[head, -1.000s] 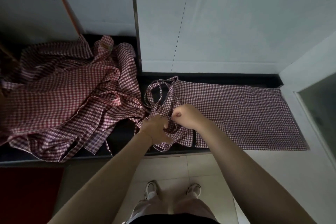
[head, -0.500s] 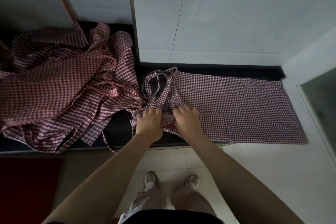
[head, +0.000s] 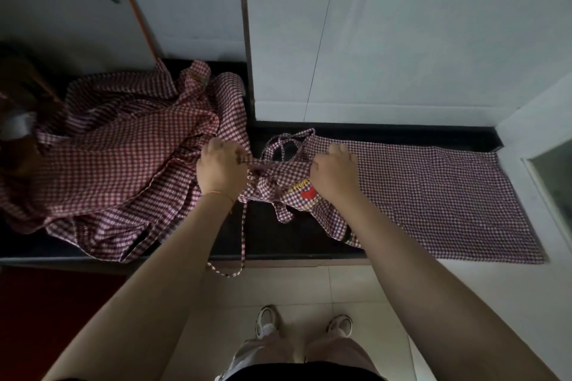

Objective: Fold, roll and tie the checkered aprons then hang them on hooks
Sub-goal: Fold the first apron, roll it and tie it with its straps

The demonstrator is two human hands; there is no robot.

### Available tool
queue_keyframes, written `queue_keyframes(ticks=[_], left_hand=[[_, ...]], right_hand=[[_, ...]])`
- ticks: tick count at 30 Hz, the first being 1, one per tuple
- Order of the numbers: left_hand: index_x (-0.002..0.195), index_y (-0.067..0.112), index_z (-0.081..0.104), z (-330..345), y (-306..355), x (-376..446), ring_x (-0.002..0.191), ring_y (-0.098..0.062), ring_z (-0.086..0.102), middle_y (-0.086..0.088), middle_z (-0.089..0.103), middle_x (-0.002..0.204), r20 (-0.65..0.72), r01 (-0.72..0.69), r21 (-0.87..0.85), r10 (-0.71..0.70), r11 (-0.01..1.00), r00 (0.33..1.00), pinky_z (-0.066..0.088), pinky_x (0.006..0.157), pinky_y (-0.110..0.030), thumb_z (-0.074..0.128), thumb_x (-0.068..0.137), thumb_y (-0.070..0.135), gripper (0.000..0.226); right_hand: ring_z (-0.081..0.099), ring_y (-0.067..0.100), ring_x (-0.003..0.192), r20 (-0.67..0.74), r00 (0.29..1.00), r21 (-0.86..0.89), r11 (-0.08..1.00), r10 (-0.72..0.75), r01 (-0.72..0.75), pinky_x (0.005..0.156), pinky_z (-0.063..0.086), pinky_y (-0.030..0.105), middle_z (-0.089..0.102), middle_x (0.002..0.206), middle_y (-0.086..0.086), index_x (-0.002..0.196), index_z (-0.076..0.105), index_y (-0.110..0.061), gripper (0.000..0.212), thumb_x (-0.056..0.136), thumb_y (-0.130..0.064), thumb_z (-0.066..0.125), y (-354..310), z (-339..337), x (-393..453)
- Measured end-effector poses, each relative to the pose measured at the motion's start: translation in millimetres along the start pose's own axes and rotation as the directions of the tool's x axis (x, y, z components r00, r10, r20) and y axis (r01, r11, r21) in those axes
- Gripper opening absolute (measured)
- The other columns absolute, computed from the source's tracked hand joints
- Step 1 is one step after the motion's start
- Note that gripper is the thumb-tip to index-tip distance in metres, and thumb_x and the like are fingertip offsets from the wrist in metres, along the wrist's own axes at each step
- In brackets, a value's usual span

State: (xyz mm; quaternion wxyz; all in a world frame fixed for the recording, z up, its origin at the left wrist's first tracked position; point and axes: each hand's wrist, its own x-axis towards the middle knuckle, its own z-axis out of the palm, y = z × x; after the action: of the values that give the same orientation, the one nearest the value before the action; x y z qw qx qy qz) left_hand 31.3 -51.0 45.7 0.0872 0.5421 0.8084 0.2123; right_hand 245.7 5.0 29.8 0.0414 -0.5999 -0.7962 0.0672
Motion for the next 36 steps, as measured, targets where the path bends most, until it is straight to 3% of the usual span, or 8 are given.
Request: queue_keyframes(ticks=[4,8,13,21,27,30,33,36], left_hand=[[0.104,0.006,0.064,8,-27,4,0.081,-0.029,0.062,-0.011,0.065,0.094,0.246,0.623,-0.249,-0.574,0.741,0.781,0.048,0.066,-0.037,0.063,0.084,0.06,0.058],[0.099,0.002,0.068,34,-27,-19,0.046,-0.02,0.06,-0.008,0.067,0.067,0.67,0.824,-0.386,-0.488,0.414,0.559,0.043,0.047,-0.025,0.053,0.096,0.032,0.033],[0.121,0.034,0.044,71,-10,-55,0.081,-0.023,0.071,0.001,0.062,0.107,0.735,0.621,-0.353,-0.204,0.7,0.647,0.053,0.051,-0.026,0.08,0.076,0.04,0.058],[0.093,0.018,0.074,42,-5,-14,0.082,-0.012,0.061,0.001,0.066,0.097,0.182,0.336,-0.462,-0.282,0.821,0.942,0.047,0.072,-0.023,0.064,0.09,0.022,0.01],[0.081,0.004,0.061,-30,31,16,0.072,-0.019,0.049,-0.012,0.054,0.077,0.432,0.382,-0.723,-0.055,0.575,0.9,0.039,0.065,-0.03,0.05,0.093,0.01,0.017],[0.105,0.005,0.064,-28,14,25,0.092,-0.027,0.06,-0.018,0.063,0.1,0.51,0.242,-0.159,-0.13,0.957,0.85,0.045,0.077,-0.032,0.042,0.1,0.028,0.032],[0.121,0.009,0.061,-16,-11,10,0.114,-0.031,0.059,-0.012,0.062,0.125,0.39,0.196,0.402,-0.361,0.894,0.847,0.045,0.09,-0.039,0.039,0.1,0.037,0.042],[0.11,0.01,0.064,6,-5,-7,0.102,-0.03,0.062,-0.01,0.064,0.115,0.269,0.139,0.367,-0.248,0.92,0.931,0.043,0.077,-0.035,0.044,0.096,0.025,0.029]], right_hand=[[0.048,0.032,0.113,-0.066,0.995,0.064,0.996,0.069,-0.065,0.092,0.047,0.051,0.051,0.124,0.017,0.1,0.06,-0.009,0.012,0.092,-0.013,0.052,0,5,6],[0.056,0.026,0.097,0.04,0.99,0.172,0.975,0.137,-0.142,0.079,0.055,0.043,0.049,0.126,0.016,0.089,0.054,-0.011,0.008,0.095,-0.014,0.051,-10,18,4],[0.057,0.018,0.086,0.167,0.969,0.301,0.927,0.181,-0.225,0.072,0.054,0.035,0.043,0.133,0.014,0.084,0.051,-0.011,0.021,0.101,-0.022,0.046,-17,23,4],[0.062,0.028,0.107,0.142,0.937,0.277,0.896,0.32,-0.348,0.086,0.055,0.039,0.032,0.152,0.023,0.084,0.054,-0.009,0.033,0.104,-0.032,0.041,5,10,14],[0.058,0.023,0.088,0.171,0.926,0.371,0.849,0.336,-0.377,0.074,0.049,0.036,0.04,0.138,0.021,0.113,0.056,-0.006,0.03,0.106,-0.024,0.034,0,5,16],[0.058,0.018,0.086,0.17,0.969,0.517,0.822,0.178,-0.241,0.073,0.048,0.033,0.058,0.117,0.008,0.118,0.058,-0.012,0.026,0.103,-0.014,0.038,-4,7,10],[0.063,0.016,0.083,0.238,0.964,0.535,0.812,0.118,-0.231,0.072,0.054,0.036,0.065,0.107,0.002,0.134,0.051,-0.019,0.034,0.102,-0.01,0.04,-5,15,1],[0.063,0.02,0.098,0.267,0.952,0.444,0.857,0.151,-0.261,0.076,0.049,0.031,0.062,0.124,0.006,0.141,0.047,-0.015,0.042,0.099,-0.008,0.045,3,30,-7]])
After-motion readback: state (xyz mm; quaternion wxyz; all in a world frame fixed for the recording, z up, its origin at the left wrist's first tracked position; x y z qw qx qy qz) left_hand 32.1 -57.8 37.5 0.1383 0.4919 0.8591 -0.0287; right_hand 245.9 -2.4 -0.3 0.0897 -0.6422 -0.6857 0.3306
